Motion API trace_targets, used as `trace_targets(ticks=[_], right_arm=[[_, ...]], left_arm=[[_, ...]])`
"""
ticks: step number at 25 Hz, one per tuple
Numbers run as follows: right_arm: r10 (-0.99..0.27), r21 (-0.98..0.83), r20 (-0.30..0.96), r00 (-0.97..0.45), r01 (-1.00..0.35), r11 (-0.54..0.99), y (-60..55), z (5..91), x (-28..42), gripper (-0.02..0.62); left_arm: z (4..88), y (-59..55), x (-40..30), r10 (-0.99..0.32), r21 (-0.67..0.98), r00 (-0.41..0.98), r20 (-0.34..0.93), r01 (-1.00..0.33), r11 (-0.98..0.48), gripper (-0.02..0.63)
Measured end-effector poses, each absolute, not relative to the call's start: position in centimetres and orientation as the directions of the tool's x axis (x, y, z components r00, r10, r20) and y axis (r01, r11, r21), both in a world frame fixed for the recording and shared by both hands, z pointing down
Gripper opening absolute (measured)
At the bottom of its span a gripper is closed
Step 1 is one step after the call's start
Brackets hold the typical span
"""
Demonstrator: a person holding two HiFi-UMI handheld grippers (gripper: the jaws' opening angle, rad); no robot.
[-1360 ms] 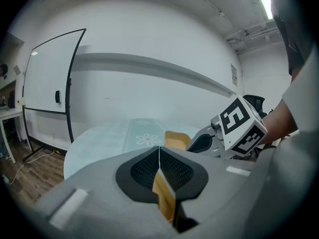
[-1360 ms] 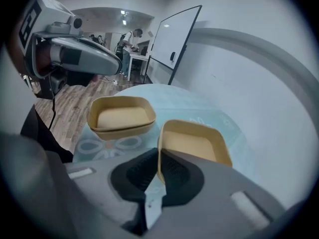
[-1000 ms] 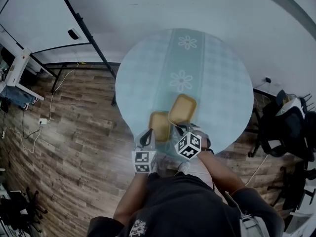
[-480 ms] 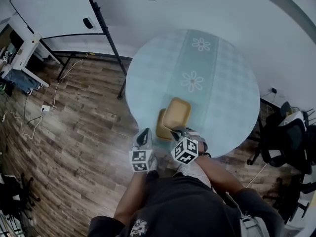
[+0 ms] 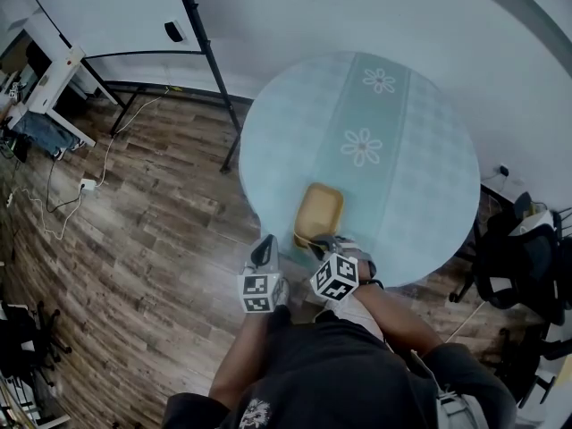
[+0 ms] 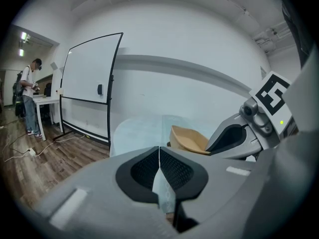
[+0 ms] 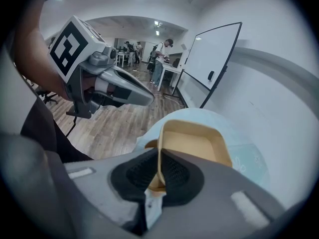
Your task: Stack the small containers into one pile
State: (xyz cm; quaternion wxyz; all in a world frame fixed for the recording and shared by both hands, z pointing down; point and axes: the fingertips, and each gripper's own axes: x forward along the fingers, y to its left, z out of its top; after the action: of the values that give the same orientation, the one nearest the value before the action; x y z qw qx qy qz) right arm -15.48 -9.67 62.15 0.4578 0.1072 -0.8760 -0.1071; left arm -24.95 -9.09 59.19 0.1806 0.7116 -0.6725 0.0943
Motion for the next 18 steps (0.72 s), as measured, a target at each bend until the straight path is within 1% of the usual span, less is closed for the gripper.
trace_targets(ticks=[5, 18], right_arm=[[-0.262, 0.274, 0.797, -0.544, -0.062, 0.960, -9.0, 63.1, -15.7, 0.015], [-0.240, 0.272, 0.826, -0.510, -0.012, 0.962, -8.7, 64.8, -15.6, 0.015]], left_arm=[[60.1, -8.4, -25.5, -0.912, 0.130, 0.078, 0.403, -0.991, -0.027, 0.006], [61.1, -8.7, -25.5, -0.913, 0.138, 0.087, 0.399, -0.990, -0.034, 0.006]])
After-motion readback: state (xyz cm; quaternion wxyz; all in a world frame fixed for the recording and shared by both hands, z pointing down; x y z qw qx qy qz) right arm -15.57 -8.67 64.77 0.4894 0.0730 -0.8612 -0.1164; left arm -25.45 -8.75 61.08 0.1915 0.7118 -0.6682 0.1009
